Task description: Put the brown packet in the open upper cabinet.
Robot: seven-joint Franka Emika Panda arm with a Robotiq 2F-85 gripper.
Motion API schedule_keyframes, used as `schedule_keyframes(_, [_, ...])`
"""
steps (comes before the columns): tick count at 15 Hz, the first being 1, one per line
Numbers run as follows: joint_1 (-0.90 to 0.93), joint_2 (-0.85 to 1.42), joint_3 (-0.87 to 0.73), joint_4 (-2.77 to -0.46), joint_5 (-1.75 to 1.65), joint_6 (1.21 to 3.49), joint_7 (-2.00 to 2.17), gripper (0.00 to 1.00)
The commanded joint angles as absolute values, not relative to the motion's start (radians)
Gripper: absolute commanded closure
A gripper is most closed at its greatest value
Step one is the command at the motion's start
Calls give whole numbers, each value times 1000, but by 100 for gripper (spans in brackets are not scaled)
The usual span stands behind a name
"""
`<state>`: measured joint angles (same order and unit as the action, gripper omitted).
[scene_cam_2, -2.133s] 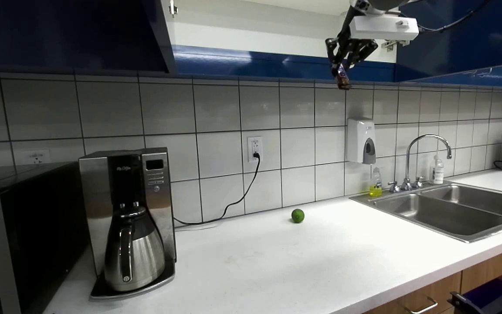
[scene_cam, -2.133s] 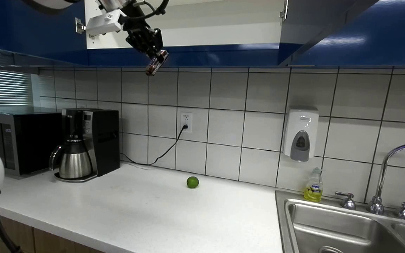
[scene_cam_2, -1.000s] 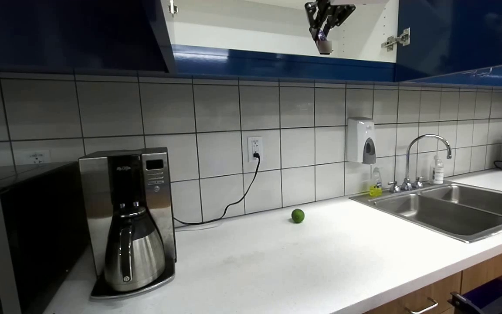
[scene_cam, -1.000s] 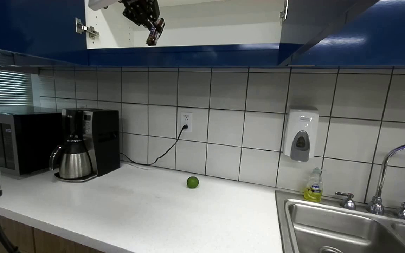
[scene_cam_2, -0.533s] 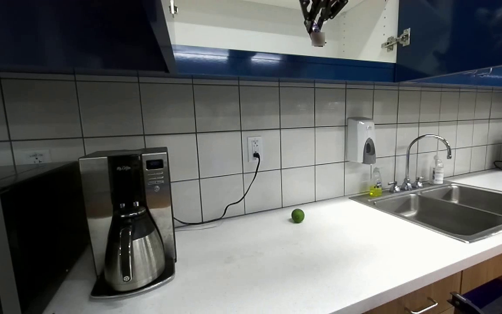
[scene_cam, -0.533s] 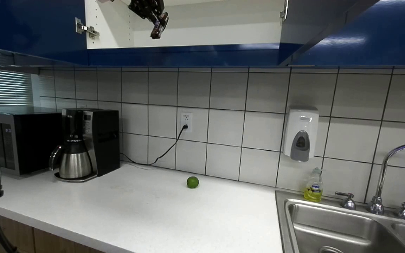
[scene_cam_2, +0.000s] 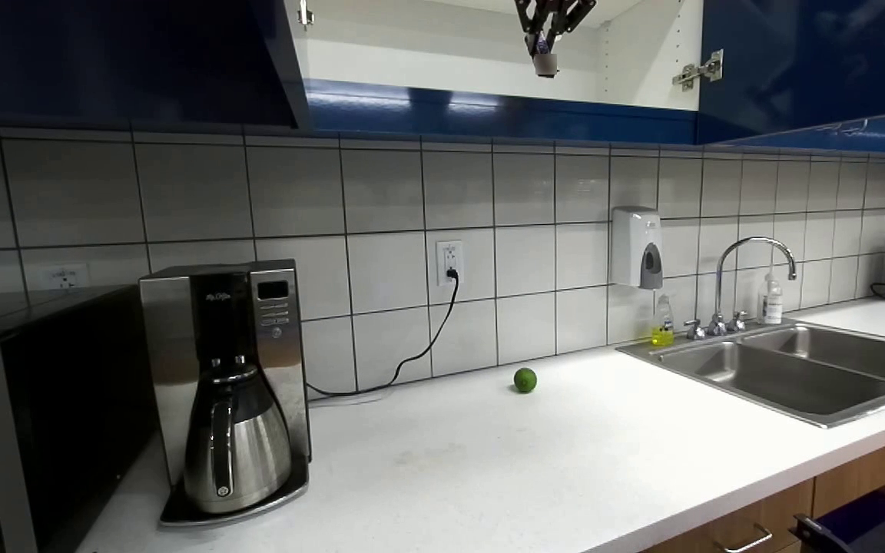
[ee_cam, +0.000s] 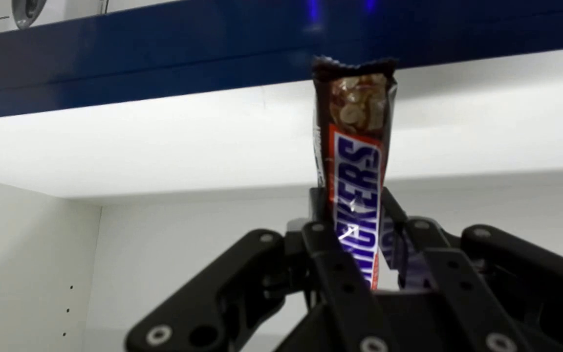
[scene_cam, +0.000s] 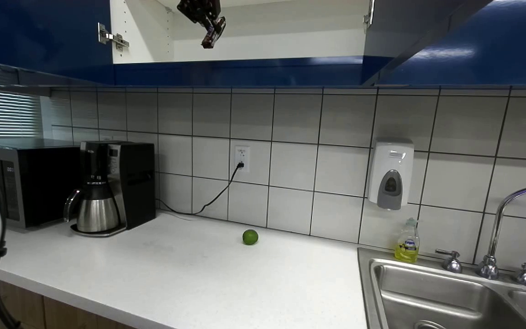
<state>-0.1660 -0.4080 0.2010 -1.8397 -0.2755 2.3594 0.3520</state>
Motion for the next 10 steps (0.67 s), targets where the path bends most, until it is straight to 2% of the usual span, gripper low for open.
schedule_keyframes(1, [-148, -332, 199, -1704, -272, 2274, 397, 93])
schedule_keyframes(10, [-115, -154, 195, -1512, -315, 2182, 490, 93])
